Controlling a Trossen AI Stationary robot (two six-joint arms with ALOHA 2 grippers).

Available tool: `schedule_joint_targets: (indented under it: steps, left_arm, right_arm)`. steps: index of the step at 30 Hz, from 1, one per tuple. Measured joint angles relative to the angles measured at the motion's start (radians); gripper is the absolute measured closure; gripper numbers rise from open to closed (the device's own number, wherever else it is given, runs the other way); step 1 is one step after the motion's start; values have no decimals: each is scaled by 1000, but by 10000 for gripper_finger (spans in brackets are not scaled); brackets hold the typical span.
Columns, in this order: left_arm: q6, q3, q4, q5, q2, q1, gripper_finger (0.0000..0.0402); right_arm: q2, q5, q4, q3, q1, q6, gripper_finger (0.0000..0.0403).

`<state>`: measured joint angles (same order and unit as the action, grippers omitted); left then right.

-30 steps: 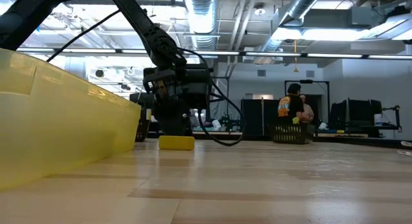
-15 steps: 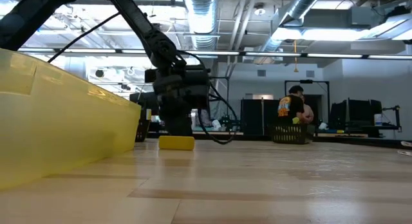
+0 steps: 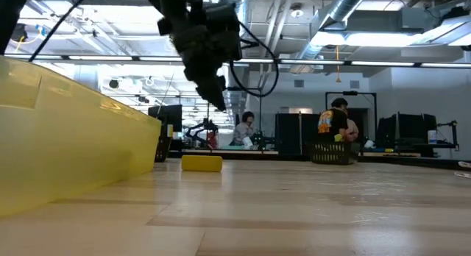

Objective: Pick & Place School Supplies
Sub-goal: Put the yellow eraser into the left black bin

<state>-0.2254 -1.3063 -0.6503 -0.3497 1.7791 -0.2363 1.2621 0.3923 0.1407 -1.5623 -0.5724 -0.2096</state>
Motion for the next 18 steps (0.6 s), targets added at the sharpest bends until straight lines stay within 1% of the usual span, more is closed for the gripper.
schedule_joint_targets:
  steps: [2, 3, 8, 12, 18]
  left_arm:
    - [-3, 19, -4, 83, -12, 31, 261]
    - [-1, 24, -3, 96, -8, 43, 252]
    - [29, 30, -1, 118, 43, 102, 231]
    - [25, 30, 7, 128, 53, 144, 229]
    - [48, 29, 15, 140, 70, 166, 228]
  right_arm:
    - [0, 0, -3, 0, 0, 0, 249]
    - [0, 0, -5, 0, 0, 0, 249]
    - [0, 0, -8, 0, 11, -17, 249]
    - [0, 1, -10, 0, 25, -27, 249]
    - [0, 1, -7, 0, 36, -24, 249]
